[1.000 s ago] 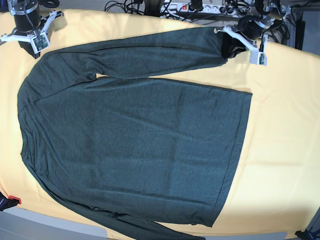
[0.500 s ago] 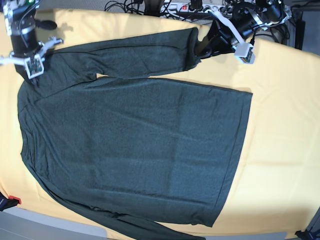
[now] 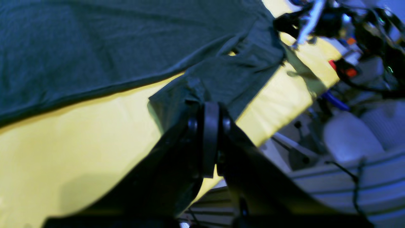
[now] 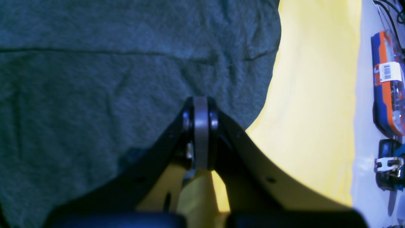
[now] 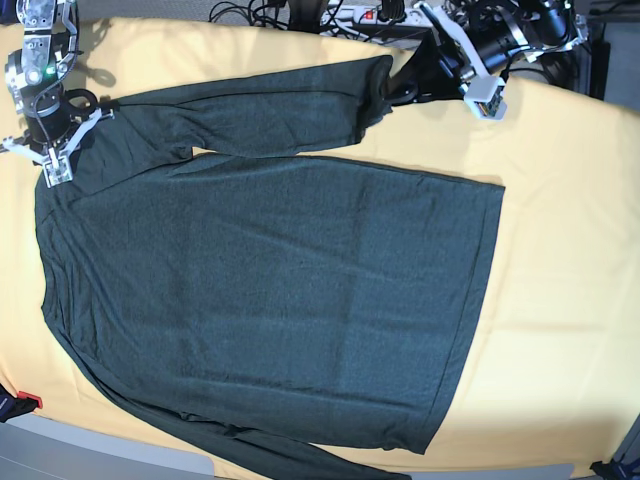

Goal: Fold the T-shirt properly
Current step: 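Drag the sleeve cuff with the left gripper across the shirt body, then lay the sleeve toward the hem and open the left gripper, then move left gripper to the hem corner and grasp it, then hold hem corner with left gripper, shoulder edge with right gripper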

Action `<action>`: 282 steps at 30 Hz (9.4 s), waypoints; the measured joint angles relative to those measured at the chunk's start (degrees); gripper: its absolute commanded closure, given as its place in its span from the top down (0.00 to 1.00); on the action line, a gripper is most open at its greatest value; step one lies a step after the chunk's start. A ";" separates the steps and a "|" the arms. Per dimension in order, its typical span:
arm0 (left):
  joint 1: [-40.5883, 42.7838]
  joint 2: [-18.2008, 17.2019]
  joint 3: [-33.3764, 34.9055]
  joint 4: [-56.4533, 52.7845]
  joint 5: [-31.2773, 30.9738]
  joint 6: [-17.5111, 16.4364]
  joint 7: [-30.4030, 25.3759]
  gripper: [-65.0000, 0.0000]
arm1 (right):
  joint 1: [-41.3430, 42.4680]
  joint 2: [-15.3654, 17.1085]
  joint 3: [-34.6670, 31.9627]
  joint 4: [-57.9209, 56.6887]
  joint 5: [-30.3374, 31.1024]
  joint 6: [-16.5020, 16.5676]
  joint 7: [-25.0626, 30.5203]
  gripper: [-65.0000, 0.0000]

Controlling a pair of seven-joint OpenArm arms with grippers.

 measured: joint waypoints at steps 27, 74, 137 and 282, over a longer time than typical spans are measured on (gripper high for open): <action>-5.40 -1.53 0.04 6.88 -13.49 -4.22 5.01 0.00 | 0.13 0.13 0.00 -7.85 4.90 4.00 0.74 0.00; -84.35 5.46 34.27 -50.29 0.76 -4.57 -2.75 0.00 | 0.13 0.02 0.15 -7.85 4.57 4.68 0.35 0.00; -94.95 12.17 34.21 -78.34 25.83 17.46 -17.38 0.65 | 2.32 2.47 0.15 -4.92 2.80 -4.76 -4.72 0.57; -63.49 -35.17 56.08 -22.56 42.91 -5.44 -1.55 0.60 | 7.39 23.89 -18.88 -10.25 -2.40 4.96 -6.38 0.00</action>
